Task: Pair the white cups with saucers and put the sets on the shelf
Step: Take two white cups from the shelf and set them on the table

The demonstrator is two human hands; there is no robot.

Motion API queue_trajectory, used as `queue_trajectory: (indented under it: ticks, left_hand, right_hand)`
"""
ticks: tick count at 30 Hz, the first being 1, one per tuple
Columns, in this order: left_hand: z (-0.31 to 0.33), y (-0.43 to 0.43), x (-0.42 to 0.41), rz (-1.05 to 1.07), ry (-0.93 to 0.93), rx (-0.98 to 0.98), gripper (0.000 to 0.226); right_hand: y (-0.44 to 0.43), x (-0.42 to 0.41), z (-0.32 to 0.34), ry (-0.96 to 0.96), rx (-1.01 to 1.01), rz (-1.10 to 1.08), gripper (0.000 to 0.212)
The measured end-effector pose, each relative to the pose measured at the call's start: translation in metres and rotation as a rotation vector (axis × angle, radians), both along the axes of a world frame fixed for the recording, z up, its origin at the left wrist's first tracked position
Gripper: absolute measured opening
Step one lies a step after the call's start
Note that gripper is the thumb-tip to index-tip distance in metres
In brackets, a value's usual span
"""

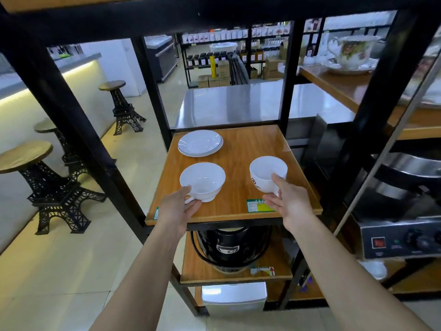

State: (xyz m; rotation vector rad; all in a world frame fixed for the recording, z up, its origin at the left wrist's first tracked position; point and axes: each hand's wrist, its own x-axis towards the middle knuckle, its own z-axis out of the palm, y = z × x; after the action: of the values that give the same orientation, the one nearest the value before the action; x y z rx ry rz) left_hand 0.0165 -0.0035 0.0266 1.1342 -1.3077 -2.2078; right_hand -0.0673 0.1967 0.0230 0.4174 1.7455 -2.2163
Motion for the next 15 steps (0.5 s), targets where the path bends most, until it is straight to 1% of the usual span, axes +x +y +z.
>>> queue_trajectory:
  ticks: [3, 6, 11, 15]
  left_hand:
    - [0.005, 0.001, 0.018, -0.008, 0.047, 0.03, 0.032]
    - [0.012, 0.007, 0.035, -0.066, 0.056, 0.033, 0.041]
    - [0.016, 0.037, 0.059, -0.285, 0.107, -0.051, 0.038]
    - [0.021, 0.098, 0.068, -0.451, 0.104, -0.02, 0.04]
  right_hand:
    - [0.013, 0.029, 0.006, 0.027, -0.031, -0.072, 0.037]
    - [0.033, 0.066, 0.009, 0.062, -0.037, -0.141, 0.03]
    - [0.079, 0.127, 0.01, 0.068, -0.086, -0.28, 0.033]
    - [0.135, 0.179, 0.012, 0.059, -0.097, -0.453, 0.024]
